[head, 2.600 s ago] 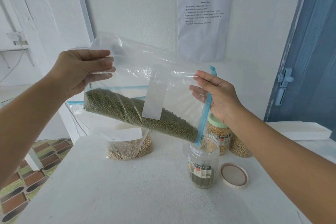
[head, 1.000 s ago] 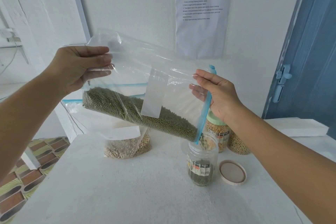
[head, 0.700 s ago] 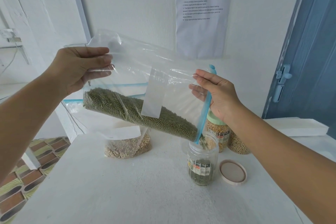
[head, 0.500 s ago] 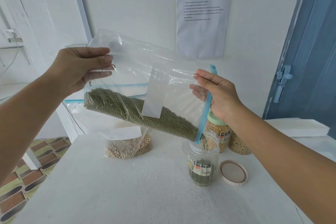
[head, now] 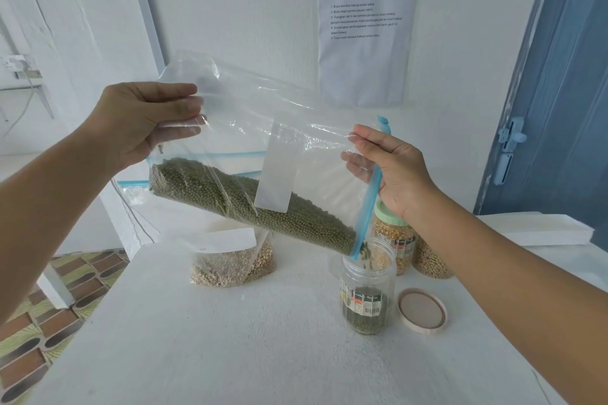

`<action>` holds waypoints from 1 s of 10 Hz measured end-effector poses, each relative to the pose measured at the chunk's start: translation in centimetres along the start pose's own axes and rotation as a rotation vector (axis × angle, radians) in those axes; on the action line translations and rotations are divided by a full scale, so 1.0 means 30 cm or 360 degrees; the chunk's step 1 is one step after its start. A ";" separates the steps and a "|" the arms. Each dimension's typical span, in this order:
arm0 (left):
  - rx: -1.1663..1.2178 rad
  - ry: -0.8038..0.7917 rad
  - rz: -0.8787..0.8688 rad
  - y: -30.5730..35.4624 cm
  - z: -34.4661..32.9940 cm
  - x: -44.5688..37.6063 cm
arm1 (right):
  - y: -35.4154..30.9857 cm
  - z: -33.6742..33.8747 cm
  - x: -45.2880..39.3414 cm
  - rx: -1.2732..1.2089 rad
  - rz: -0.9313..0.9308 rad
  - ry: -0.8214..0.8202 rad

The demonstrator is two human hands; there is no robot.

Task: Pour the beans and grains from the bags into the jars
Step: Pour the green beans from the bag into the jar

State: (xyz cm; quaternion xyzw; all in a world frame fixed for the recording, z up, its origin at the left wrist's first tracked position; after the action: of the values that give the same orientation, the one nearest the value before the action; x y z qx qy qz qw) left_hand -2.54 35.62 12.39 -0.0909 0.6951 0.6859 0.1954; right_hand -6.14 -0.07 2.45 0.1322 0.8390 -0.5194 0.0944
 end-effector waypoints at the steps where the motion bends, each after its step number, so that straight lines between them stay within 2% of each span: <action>1: 0.0001 -0.0001 0.0006 0.000 0.003 0.000 | -0.002 -0.001 0.002 0.0007 0.0000 0.0002; 10: 0.0000 -0.0040 -0.0004 0.008 0.003 0.007 | -0.010 0.000 0.015 0.0011 0.0014 0.0019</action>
State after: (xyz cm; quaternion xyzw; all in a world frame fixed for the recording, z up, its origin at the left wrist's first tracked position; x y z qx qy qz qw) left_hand -2.81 35.74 12.53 -0.0830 0.6925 0.6867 0.2050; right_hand -6.66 -0.13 2.57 0.1393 0.8370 -0.5212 0.0913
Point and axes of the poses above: each hand's wrist, its own x-axis away from the middle knuckle, its own z-axis out of the back of the hand, y = z × x, the point moved 1 cm from there along -x, towards the middle knuckle, and after that the axes turned 5 degrees about -y, right-handed, at the moved point
